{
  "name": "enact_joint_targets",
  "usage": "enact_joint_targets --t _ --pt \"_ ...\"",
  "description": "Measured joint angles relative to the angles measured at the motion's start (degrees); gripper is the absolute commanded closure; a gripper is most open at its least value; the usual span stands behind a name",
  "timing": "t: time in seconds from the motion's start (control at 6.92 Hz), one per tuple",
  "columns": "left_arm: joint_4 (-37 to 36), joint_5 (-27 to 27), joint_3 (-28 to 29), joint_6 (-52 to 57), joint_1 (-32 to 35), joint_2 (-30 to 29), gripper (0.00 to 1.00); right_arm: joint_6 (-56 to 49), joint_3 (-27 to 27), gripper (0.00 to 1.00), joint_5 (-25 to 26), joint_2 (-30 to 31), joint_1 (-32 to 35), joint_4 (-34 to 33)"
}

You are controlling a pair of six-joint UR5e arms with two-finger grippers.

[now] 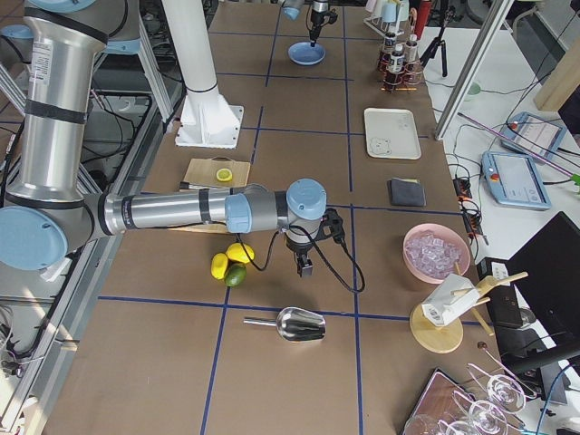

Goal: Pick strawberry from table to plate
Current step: 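Grip the light blue plate rim with the left gripper and slide it to center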

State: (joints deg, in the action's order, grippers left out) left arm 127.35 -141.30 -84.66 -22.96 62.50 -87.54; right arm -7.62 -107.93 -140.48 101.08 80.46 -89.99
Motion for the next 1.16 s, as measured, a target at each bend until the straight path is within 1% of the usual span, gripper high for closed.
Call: enact_joint_targets --t 0.14,0.29,0.43,0.58,0.72,0.87,1.01,1.16 --pt "0.1 -1.7 -2.7 -8.0 -0.1 -1.8 1.0 1.6 -0.3 0.0 -0.9 -0.1 -1.3 1.2" --pt "0.2 -2.7 -5.0 -16.1 -1.0 -4.7 1.0 5.4 -0.6 0.0 -1.7 0.1 -3.0 4.7" --pt "0.1 -3.0 -6.6 -23.9 -3.5 -8.6 1.0 12.1 -0.7 0.0 -2.0 0.3 -5.3 9.8" --pt "0.0 -2.7 -7.3 -33.3 -7.7 -13.9 1.0 21.4 -0.7 0.0 -1.9 0.4 -8.2 15.6" --pt "-0.1 0.2 -7.3 -42.5 -13.1 -19.5 1.0 29.2 -0.8 0.0 -1.7 0.5 -11.0 20.6" --pt "-0.2 5.7 -6.8 -50.2 -19.7 -24.7 1.0 34.6 -0.8 0.0 -1.7 0.5 -13.1 24.2" --pt "-0.2 11.6 -5.5 -54.9 -25.6 -28.7 1.0 38.4 -0.8 0.0 -1.6 0.6 -14.7 26.5" --pt "-0.3 17.2 -3.7 -56.9 -29.7 -32.1 1.0 40.5 -0.8 0.0 -1.6 0.8 -15.6 27.8"
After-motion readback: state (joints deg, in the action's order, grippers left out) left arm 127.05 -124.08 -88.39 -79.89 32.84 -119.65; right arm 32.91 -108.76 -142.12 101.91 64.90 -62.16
